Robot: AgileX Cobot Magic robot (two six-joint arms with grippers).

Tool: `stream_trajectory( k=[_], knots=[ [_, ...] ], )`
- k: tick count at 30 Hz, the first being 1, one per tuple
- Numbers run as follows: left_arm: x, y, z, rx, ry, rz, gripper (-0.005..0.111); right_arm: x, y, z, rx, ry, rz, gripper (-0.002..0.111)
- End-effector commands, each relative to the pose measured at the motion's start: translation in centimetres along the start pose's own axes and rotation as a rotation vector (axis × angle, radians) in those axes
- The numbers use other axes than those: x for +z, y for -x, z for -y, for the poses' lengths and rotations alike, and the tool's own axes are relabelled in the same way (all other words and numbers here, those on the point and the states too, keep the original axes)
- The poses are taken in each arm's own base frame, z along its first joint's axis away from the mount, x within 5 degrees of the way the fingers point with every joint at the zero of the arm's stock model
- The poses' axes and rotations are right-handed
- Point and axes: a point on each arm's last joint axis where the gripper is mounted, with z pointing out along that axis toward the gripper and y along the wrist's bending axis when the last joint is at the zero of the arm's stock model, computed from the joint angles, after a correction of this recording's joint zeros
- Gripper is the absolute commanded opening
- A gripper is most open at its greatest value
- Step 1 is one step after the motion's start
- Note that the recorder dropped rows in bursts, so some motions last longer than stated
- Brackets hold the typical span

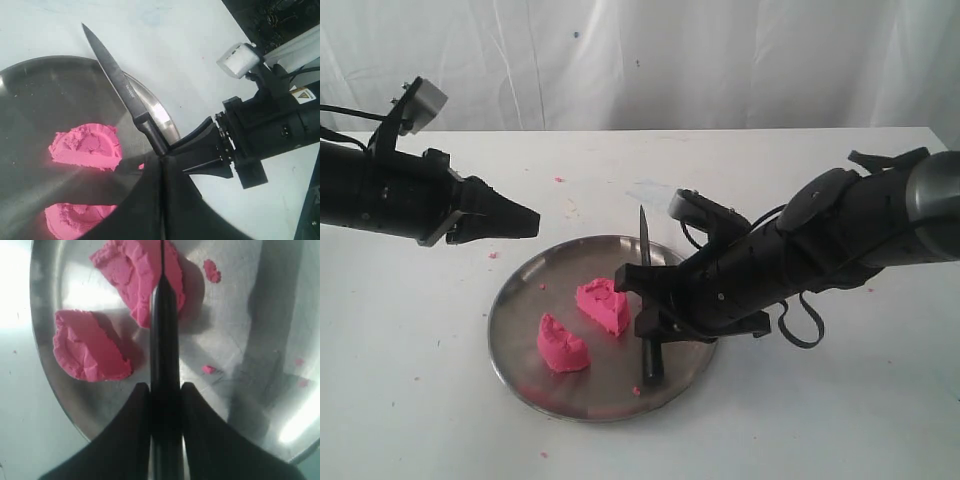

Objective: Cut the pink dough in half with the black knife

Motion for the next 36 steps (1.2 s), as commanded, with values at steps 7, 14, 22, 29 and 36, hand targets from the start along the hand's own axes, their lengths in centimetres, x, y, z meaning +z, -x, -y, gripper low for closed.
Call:
stream_trajectory(
  k=[7, 14, 22, 29, 36],
  knots=[
    [-0.2, 0.2, 0.5, -0.009, -0.029, 0.013, 0.000, 1.5, -0.2, 1.4, -0.009, -0.042, -0.026, 0.000],
    [-0.2, 0.1, 0.6, -0.010, -0.044, 0.006, 0.000, 1.5, 0.0, 1.6, -0.011, -0.057, -0.003, 0.026],
    [-0.6, -0.2, 1.8, 0.047, -0.138, -0.029, 0.000, -3.7, 1.7, -1.0, -0.149, -0.045, 0.208, 0.035],
    [-5.0, 0.8, 6.8, 0.134, -0.127, 0.080, 0.000, -13.5, -1.2, -3.2, -0.261, 0.008, 0.505, 0.021],
    [-9.5, -0.9, 11.2, 0.222, -0.052, 0.234, 0.000, -19.2, -6.7, -2.6, -0.400, 0.043, 0.654, 0.000]
  ],
)
